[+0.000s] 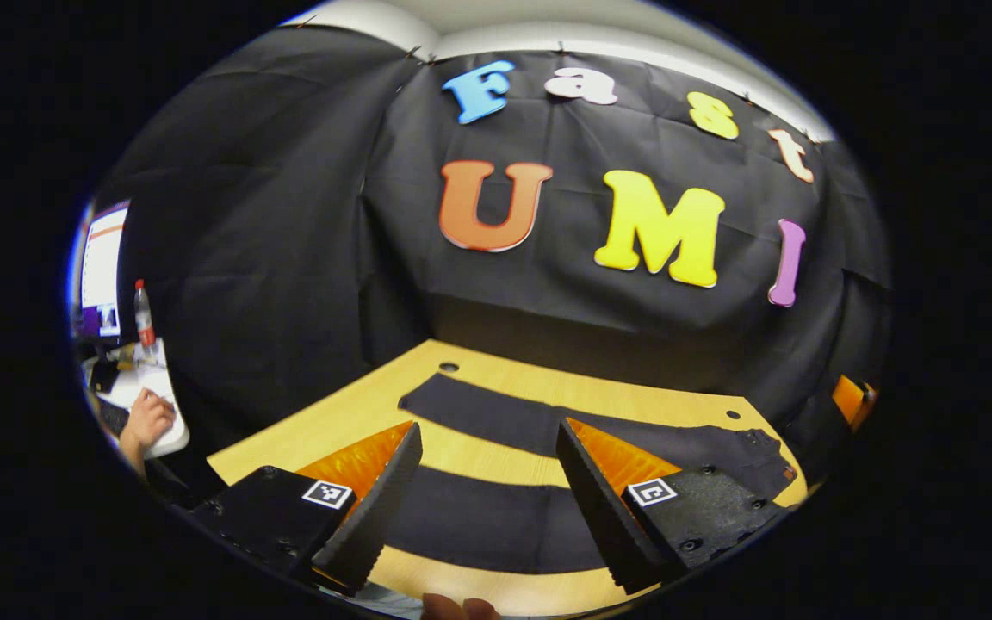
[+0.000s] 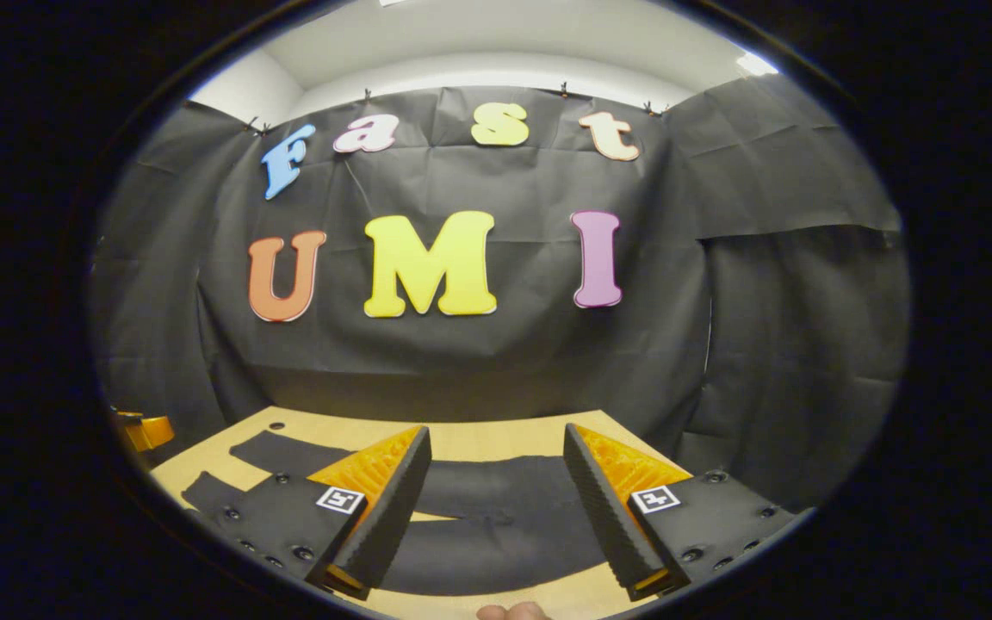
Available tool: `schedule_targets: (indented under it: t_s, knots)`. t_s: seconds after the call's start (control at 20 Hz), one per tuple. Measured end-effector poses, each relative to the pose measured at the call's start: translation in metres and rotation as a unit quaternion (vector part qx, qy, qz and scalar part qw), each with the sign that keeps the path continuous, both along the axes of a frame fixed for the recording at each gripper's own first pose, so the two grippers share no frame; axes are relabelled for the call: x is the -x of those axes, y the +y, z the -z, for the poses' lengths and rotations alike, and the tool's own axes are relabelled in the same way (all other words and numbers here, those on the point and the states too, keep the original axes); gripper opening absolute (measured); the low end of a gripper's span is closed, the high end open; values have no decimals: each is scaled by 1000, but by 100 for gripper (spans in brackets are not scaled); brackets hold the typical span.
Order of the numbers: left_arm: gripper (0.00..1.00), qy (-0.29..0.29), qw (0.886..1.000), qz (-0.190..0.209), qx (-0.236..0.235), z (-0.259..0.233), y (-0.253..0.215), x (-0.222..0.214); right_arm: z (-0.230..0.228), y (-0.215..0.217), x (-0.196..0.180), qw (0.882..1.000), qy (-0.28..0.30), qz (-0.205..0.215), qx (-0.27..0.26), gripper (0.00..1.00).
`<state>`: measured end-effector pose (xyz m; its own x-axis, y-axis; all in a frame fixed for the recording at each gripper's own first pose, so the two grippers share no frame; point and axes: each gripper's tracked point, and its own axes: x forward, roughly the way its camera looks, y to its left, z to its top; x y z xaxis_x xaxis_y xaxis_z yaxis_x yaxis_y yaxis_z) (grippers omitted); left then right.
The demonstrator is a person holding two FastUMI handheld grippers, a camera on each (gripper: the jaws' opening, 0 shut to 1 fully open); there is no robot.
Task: Grasp the waist and the cuffs of the jeans and fold them to make the two legs overlap; first hold the waist and fold one-third of the jeans toward the cuffs, then hold the cuffs and fold the remaining one-third in the same direction to finish folding.
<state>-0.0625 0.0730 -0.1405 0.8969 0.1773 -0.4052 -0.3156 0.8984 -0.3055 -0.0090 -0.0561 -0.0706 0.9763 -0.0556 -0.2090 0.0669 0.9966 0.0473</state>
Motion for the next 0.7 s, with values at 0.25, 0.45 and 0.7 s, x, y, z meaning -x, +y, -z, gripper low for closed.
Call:
schedule_targets:
  t_s: [0.25,0.45,0.7]
  knots:
    - [99,79,966,-91,227,73,15,29,-1,-10,2,1000,-2,12,7,95]
    - [99,110,916,-161,350,117,34,38,-1,-12,1,1000,1,20,18,95]
    - [99,138,867,-199,435,147,43,32,-7,-7,-7,999,-2,29,33,95]
